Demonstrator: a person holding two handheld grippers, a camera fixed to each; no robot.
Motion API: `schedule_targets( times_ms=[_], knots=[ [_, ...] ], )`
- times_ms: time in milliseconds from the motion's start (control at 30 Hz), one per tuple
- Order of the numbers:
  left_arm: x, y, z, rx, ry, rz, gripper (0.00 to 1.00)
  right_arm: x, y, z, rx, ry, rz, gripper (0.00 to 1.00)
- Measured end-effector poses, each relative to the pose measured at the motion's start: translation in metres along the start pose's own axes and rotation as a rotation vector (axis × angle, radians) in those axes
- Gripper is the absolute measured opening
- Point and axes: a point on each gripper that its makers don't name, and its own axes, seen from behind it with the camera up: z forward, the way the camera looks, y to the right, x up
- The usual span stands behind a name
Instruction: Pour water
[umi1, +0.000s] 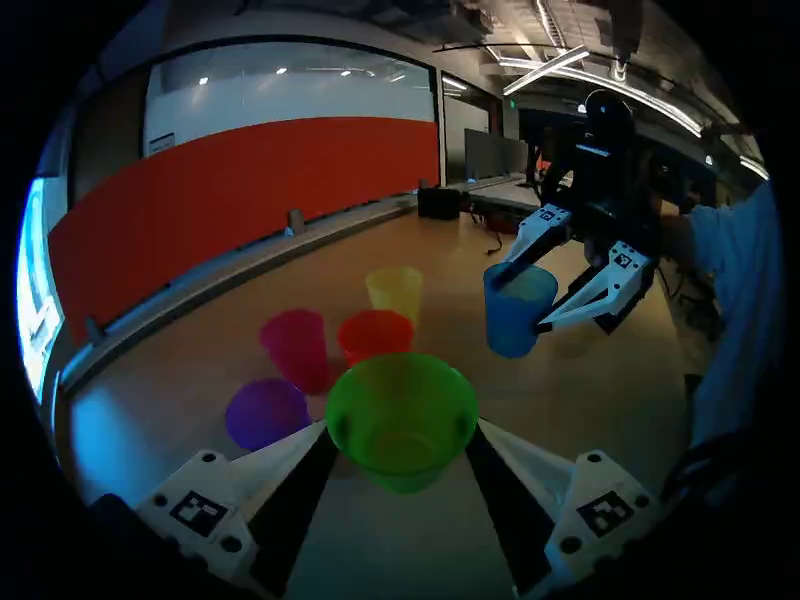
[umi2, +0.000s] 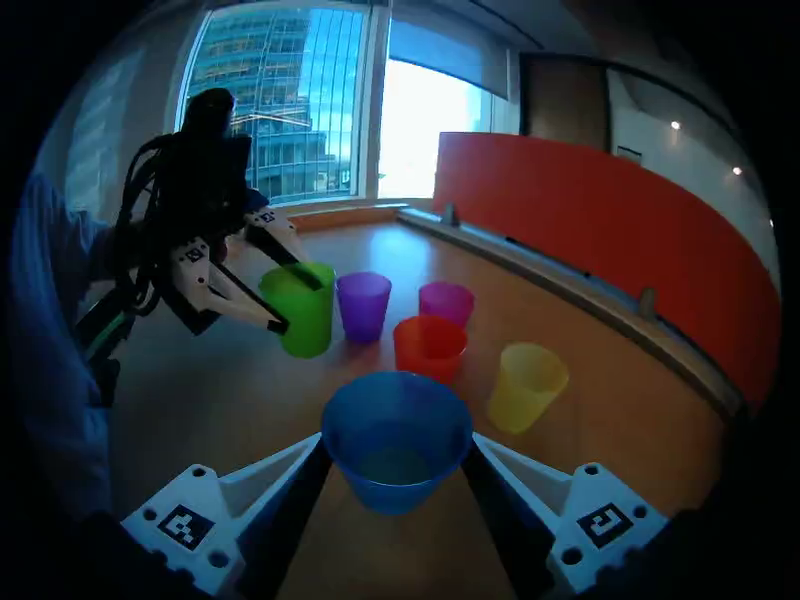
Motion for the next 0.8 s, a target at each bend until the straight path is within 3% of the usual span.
schedule_targets(
  times_ms=[800],
  knots=[
    [0.077,-0.006,-0.039,0.071,0.200,0.000,0.85,0.091,-0.003,-0.049,-0.102,0.240,0.021,0.90]
  ],
)
